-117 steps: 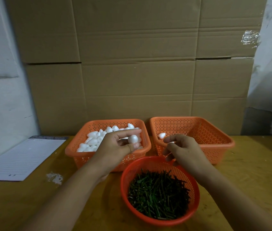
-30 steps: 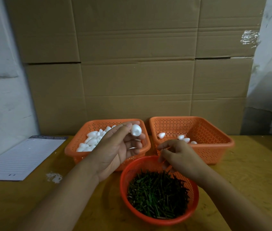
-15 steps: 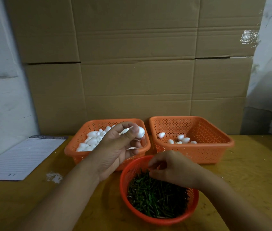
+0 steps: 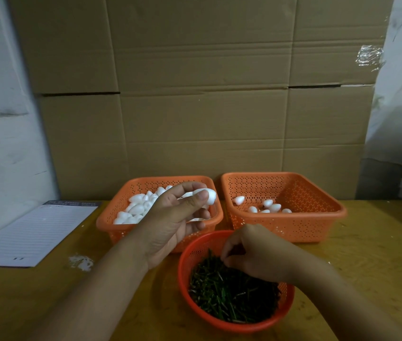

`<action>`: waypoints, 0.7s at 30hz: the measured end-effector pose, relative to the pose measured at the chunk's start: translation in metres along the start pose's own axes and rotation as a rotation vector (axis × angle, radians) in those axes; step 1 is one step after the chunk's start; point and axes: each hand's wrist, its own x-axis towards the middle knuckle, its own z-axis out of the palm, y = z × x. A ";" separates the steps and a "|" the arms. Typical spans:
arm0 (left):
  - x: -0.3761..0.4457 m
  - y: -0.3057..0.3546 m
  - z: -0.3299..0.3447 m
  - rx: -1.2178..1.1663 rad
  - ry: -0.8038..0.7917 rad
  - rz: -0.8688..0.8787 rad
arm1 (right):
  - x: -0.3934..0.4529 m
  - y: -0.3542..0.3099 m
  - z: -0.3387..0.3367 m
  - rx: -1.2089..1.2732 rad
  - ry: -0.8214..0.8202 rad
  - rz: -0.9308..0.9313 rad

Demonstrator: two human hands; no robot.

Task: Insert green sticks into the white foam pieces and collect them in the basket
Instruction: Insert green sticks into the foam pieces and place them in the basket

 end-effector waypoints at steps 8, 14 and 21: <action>0.001 -0.001 -0.003 0.015 -0.006 -0.007 | 0.000 0.000 -0.001 0.061 0.037 -0.002; 0.001 0.000 -0.004 0.016 -0.019 -0.001 | 0.000 0.000 -0.001 0.059 0.051 0.020; 0.002 -0.001 -0.005 0.005 0.003 -0.007 | -0.002 -0.006 -0.004 0.039 -0.014 0.054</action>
